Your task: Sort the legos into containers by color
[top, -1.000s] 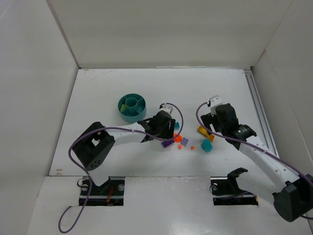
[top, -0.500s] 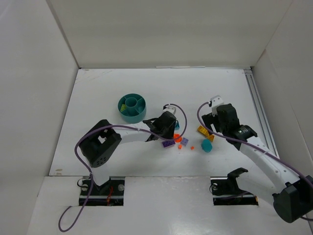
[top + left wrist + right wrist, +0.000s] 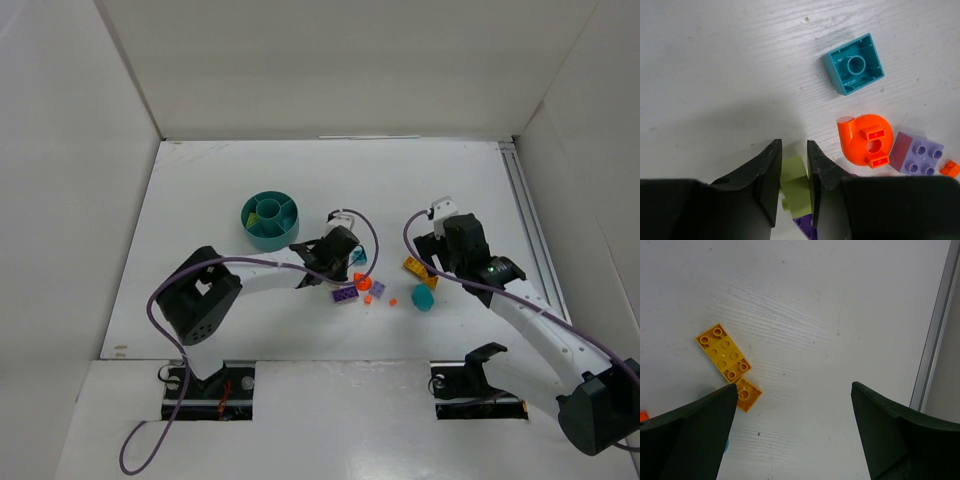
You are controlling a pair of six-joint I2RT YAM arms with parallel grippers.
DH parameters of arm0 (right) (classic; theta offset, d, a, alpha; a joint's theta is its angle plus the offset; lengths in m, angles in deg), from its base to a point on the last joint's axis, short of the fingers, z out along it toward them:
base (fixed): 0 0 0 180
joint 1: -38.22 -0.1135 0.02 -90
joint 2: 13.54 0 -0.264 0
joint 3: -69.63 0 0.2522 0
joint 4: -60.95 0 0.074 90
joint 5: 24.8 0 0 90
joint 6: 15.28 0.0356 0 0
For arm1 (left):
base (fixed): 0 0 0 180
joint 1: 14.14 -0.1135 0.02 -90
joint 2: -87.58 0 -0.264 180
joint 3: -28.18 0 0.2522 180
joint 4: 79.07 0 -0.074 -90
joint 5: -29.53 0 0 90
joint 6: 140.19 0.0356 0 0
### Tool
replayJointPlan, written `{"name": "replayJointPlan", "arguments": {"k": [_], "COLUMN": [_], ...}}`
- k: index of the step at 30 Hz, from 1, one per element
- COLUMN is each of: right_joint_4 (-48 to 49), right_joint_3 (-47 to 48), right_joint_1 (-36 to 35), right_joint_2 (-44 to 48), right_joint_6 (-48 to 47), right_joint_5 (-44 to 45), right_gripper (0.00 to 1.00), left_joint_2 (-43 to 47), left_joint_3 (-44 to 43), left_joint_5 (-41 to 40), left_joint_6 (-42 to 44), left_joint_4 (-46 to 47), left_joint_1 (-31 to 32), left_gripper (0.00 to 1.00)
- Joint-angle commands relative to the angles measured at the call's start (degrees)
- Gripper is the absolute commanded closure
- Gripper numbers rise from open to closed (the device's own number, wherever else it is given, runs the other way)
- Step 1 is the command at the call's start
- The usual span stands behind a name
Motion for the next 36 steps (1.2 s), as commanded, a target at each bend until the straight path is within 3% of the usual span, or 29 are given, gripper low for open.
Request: {"name": "replayJointPlan", "arguments": {"k": [1, 8, 11, 14, 19, 22, 27, 36], "right_joint_4": [1.28, 1.28, 1.28, 1.81, 2.34, 2.34, 2.34, 2.34], "right_joint_3": [0.11, 0.11, 0.11, -0.41, -0.41, -0.41, -0.41, -0.41], "right_joint_1": [0.29, 0.29, 0.29, 0.29, 0.81, 0.81, 1.34, 1.34], "right_joint_2": [0.97, 0.97, 0.97, 0.97, 0.97, 0.97, 0.97, -0.09], "right_joint_6": [0.43, -0.10, -0.10, -0.10, -0.71, -0.71, -0.71, -0.71], "right_joint_5": [0.84, 1.36, 1.37, 0.84, 0.84, 0.32, 0.31, 0.31], "right_gripper": [0.00, 0.00, 0.00, 0.00, 0.00, 0.00, 0.00, 0.00], "left_joint_2": [7.03, 14.15, 17.40, 21.96, 28.92, 31.91, 31.83, 20.32], "left_joint_3": [-2.49, -3.02, -3.02, -3.02, -0.30, 0.24, 0.76, -2.66], "left_joint_5": [-5.86, -7.46, -12.01, -16.25, -16.78, -11.61, -4.67, -2.63], "left_joint_6": [-0.76, 0.38, -0.15, -0.76, 0.38, 3.36, 5.57, 7.50], "left_joint_4": [-1.74, -2.26, -4.72, -6.57, -4.21, -0.69, 3.08, 3.89], "left_joint_1": [0.09, -3.07, -4.56, -7.19, -18.68, -26.59, -35.06, -39.81], "left_gripper": [0.88, 0.88, 0.88, 0.81, 0.80, 0.77, 0.75, 0.75]}}
